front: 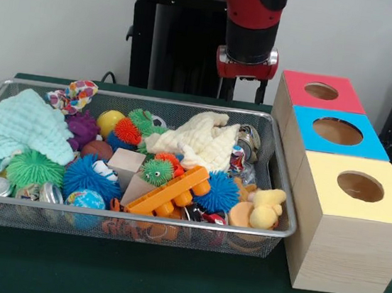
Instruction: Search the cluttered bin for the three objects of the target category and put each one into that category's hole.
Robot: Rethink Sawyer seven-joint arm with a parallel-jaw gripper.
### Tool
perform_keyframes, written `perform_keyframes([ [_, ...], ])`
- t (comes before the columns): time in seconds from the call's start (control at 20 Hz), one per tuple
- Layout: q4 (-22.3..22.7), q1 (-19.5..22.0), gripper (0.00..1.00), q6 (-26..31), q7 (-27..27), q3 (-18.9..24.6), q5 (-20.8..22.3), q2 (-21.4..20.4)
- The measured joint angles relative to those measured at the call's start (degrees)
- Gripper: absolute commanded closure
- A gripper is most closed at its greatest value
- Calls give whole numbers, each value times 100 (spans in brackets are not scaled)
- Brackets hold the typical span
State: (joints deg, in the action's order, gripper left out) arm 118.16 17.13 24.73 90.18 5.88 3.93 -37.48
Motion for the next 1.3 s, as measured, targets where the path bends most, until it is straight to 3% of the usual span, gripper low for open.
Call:
perform_keyframes([
  [1.3, -373, 168, 0, -115, 0, 21, 269, 505],
])
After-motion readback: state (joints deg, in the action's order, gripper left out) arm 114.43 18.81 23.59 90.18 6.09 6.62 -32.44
